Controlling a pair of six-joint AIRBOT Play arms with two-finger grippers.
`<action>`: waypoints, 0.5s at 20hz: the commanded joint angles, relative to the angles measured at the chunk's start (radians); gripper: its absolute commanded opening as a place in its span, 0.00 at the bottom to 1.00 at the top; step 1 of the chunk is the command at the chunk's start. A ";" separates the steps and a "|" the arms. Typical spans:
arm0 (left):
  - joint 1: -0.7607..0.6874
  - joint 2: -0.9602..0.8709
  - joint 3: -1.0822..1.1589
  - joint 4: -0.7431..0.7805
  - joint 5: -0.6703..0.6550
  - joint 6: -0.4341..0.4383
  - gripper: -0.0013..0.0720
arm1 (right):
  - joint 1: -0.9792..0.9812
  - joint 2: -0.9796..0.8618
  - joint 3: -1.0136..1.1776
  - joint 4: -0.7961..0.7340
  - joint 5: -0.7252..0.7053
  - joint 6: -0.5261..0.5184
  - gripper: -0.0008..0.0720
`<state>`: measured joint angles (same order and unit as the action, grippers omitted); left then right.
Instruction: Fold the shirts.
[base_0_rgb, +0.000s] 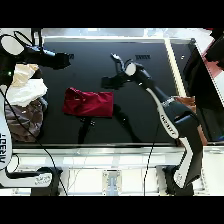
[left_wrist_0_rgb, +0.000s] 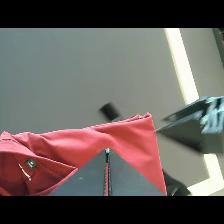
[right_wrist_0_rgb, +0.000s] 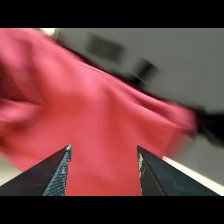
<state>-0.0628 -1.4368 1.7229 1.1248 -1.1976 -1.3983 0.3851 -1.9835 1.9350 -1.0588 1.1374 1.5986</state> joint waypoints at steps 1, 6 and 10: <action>0.000 -0.004 0.001 0.000 0.000 0.000 0.03 | -0.087 -0.010 -0.027 -0.067 0.172 0.032 0.67; 0.000 -0.006 0.001 0.000 0.000 0.000 0.04 | -0.079 -0.089 -0.043 0.097 0.206 -0.009 0.74; 0.000 -0.006 0.001 0.000 0.000 0.001 0.04 | -0.048 -0.167 -0.042 0.287 0.154 -0.048 0.74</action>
<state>-0.0628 -1.4425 1.7229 1.1248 -1.1980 -1.3979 0.3218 -2.1029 1.8942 -0.9066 1.3094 1.5772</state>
